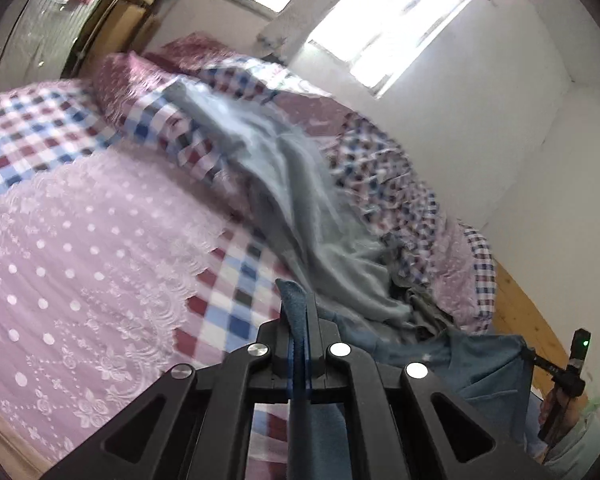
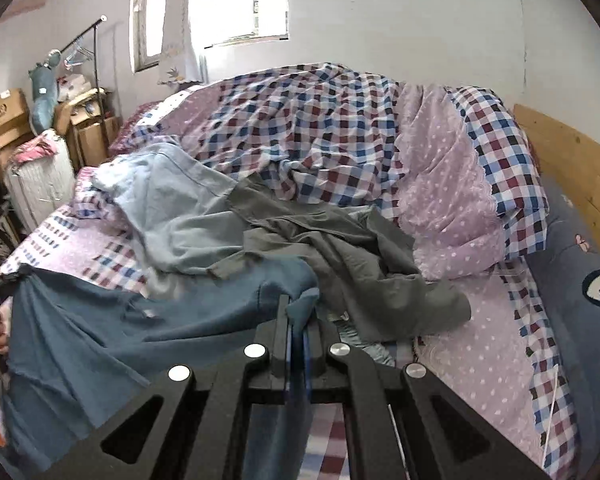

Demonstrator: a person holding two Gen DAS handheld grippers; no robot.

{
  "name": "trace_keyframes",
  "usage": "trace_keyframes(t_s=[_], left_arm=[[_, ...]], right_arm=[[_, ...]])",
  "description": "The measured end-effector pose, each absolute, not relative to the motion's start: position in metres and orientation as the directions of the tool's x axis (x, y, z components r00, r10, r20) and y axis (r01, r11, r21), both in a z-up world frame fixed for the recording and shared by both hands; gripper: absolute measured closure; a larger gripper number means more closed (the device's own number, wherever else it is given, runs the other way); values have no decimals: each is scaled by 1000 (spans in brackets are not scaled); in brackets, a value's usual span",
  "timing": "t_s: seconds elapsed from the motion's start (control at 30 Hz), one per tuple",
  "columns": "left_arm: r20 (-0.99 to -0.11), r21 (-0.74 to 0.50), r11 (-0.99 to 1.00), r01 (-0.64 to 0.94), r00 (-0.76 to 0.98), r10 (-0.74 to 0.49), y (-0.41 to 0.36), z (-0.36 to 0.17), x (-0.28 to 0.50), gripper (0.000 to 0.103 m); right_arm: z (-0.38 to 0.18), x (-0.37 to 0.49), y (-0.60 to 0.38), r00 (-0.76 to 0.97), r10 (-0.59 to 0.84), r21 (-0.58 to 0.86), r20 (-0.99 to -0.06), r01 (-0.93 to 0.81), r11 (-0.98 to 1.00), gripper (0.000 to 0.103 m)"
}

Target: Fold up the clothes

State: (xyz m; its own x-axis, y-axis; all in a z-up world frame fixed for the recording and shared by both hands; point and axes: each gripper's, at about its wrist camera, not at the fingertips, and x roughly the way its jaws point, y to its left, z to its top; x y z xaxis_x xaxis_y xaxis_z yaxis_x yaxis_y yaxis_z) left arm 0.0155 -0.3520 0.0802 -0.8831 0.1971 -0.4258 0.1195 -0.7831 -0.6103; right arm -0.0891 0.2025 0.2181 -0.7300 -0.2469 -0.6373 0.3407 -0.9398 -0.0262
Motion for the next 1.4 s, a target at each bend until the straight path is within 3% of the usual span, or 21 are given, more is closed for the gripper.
trace_keyframes(t_s=[0.23, 0.3, 0.33, 0.37, 0.43, 0.47, 0.67, 0.93, 1.07, 1.13, 1.17, 1.27, 1.33, 1.4], left_arm=[[-625, -563, -786, 255, -753, 203, -361, 30, -15, 100], [-647, -567, -778, 271, -730, 217, -363, 25, -17, 97], [-649, -573, -772, 274, -727, 224, -364, 25, -17, 82], [-648, -579, -768, 274, -726, 230, -367, 27, -14, 55], [-643, -583, -763, 279, -733, 224, -371, 34, -2, 23], [-640, -586, -760, 281, -736, 221, -373, 37, 4, 22], [-656, -530, -804, 270, -731, 187, -360, 57, 53, 21], [-633, -501, -840, 208, -750, 192, -284, 82, 125, 21], [-597, -530, -813, 240, -787, 156, -261, 79, 143, 21], [-591, -533, -804, 263, -796, 132, -256, 72, 147, 21], [-604, -515, -810, 280, -790, 111, -257, 66, 147, 21], [-646, -457, -816, 354, -762, 31, -267, 54, 148, 21], [-650, -442, -812, 381, -760, -3, -275, 50, 151, 21], [-659, -416, -819, 394, -752, -27, -279, 46, 152, 21]], right_arm=[[135, -129, 217, -600, -158, 9, -784, 243, -970, 99], [118, -135, 228, -575, -106, 0, -811, 182, -983, 89], [113, -136, 237, -563, -90, 8, -822, 146, -989, 84], [111, -135, 245, -555, -81, 19, -828, 117, -993, 77], [115, -125, 262, -566, -99, 57, -818, 90, -994, 57], [117, -119, 269, -572, -107, 76, -813, 78, -994, 52], [135, -40, 283, -615, -221, 182, -757, 127, -975, 51], [95, 41, 264, -594, -196, 99, -780, 192, -976, 52], [77, 45, 255, -553, -162, 35, -817, 233, -972, 70], [68, 46, 250, -533, -143, 3, -834, 254, -967, 83], [64, 47, 249, -526, -130, -15, -841, 262, -965, 97], [59, 49, 253, -531, -66, -71, -845, 233, -970, 98], [64, 51, 266, -530, -67, -34, -846, 180, -983, 97], [68, 56, 271, -529, -94, 3, -843, 170, -985, 90]])
